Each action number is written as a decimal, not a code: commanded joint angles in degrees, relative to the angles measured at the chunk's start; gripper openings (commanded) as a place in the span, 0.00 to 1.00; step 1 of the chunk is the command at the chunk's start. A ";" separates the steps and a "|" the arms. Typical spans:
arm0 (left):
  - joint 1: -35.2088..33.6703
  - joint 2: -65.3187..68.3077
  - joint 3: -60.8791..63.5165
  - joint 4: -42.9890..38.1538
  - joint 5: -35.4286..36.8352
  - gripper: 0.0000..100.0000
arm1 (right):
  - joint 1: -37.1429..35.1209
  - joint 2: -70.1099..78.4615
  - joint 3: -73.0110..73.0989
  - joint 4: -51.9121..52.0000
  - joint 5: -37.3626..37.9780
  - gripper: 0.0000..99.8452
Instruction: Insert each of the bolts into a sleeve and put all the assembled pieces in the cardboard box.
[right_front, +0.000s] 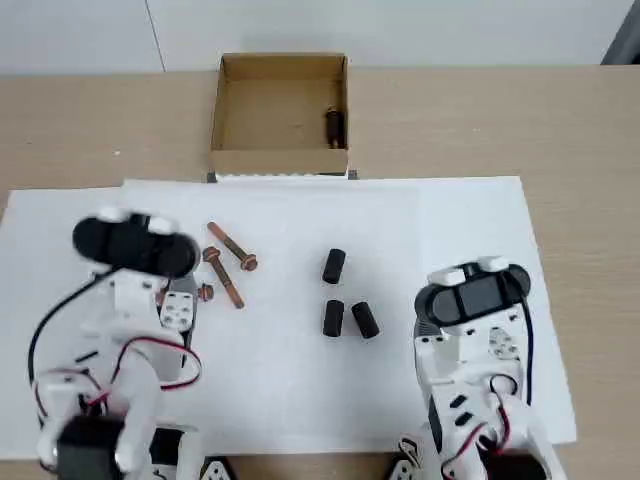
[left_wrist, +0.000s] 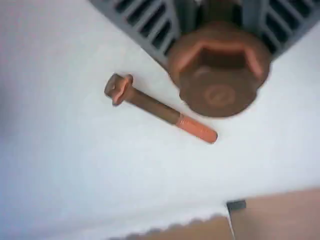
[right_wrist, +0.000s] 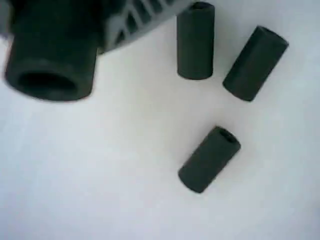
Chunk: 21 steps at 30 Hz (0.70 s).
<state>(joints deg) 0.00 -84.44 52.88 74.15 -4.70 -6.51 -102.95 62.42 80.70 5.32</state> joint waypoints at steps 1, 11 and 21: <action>0.00 -7.82 4.97 -3.69 3.52 0.00 | 0.04 -0.84 2.73 -5.32 0.35 0.00; 0.44 -19.16 18.24 -13.19 7.91 0.00 | -6.90 -0.84 16.09 -20.70 0.35 0.00; 5.36 -19.16 22.46 -23.12 25.23 0.00 | -21.32 -0.84 26.46 -34.07 0.62 0.00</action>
<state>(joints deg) 2.64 -102.90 75.03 54.55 14.20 -24.00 -103.21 88.44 50.64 5.32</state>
